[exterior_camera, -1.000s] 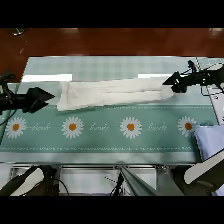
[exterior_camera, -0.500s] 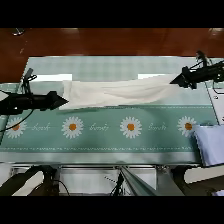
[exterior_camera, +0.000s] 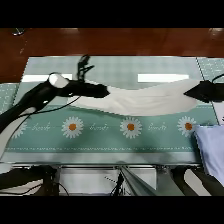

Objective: Fold the shirts.

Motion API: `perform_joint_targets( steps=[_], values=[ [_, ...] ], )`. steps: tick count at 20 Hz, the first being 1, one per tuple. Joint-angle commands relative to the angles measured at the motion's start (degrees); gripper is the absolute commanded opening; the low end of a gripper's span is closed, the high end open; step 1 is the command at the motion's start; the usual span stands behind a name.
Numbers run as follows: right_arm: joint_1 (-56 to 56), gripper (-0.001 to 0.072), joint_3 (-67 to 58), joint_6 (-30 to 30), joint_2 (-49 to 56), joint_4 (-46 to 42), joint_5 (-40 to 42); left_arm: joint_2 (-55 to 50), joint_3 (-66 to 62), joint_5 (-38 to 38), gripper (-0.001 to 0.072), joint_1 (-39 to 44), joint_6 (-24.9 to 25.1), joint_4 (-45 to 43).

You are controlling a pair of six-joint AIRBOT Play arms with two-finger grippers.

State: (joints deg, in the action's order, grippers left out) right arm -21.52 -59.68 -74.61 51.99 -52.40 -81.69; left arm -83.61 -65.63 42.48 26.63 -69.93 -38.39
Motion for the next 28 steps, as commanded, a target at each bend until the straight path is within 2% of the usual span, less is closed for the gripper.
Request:
perform_joint_targets(
  steps=[1,4,9,13,15,17,22,25,28],
  values=[
    [-0.04,0.0021,2.43,-3.74,-10.67,-0.46,-1.33,-14.49,-17.29,2.38,0.0029,9.29,-6.05,-0.15],
    [-0.04,0.0021,2.43,-5.44,-13.77,-0.42,-1.66,-23.17,-27.12,5.16,0.0029,15.96,-9.86,-0.13],
    [-0.04,0.0021,2.43,-5.75,-13.99,1.01,-0.52,-31.21,-34.38,5.31,0.0029,25.46,-13.86,-0.07],
    [-0.04,0.0021,2.43,-6.08,-13.99,1.07,-0.39,-33.42,-36.41,7.26,0.003,27.08,-14.36,1.51],
    [-0.04,0.0021,2.43,-6.54,-13.92,1.09,-0.2,-32.68,-39.21,10.47,0.0029,23.04,-14.03,1.38],
    [-0.02,0.0021,2.43,-6.88,-13.81,1.49,-0.17,-30.53,-40.76,15.23,0.0029,15.56,-13.73,0.37],
    [2.73,0.0022,2.34,-6.8,-13.31,7.15,3.48,-19.89,-40.68,29.66,0.0029,-8.96,-16.94,-8.09],
    [15.13,0.0021,2.36,-6.82,-8.44,9.99,8.92,-8.0,-38.56,32.68,0.003,-19.34,-15.93,-10.08],
    [30.01,0.0021,1.05,-6.88,0.63,10.27,19.45,8.11,-31.98,29.92,0.003,-24.28,-10.67,-10.14]
  ],
)
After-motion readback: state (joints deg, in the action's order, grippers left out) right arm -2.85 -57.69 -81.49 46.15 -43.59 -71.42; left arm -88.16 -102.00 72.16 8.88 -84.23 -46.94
